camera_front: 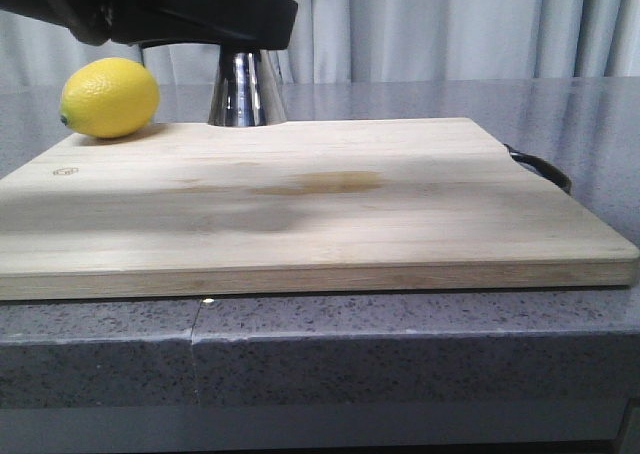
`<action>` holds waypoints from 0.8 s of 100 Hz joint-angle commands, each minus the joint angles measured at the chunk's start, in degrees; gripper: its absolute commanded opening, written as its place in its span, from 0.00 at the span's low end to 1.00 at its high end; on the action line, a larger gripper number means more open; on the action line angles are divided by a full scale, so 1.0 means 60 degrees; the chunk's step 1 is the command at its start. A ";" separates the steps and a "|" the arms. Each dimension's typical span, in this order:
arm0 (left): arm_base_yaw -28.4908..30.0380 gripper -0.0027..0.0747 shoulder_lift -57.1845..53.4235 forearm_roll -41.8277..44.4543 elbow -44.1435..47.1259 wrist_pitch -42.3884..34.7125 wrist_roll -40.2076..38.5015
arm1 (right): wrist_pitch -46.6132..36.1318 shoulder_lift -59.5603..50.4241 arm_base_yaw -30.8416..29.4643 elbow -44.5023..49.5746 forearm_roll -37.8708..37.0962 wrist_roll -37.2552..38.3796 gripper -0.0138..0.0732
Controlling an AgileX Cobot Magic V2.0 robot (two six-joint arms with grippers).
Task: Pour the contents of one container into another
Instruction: 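Tilt the beaker with the right gripper, pouring liquid into the jigger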
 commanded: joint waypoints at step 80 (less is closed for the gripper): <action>-0.0065 0.01 -0.0298 -0.0433 -0.0258 0.0632 -0.0268 | -0.0106 -0.0332 0.0013 -0.0350 -0.0232 -0.0480 0.39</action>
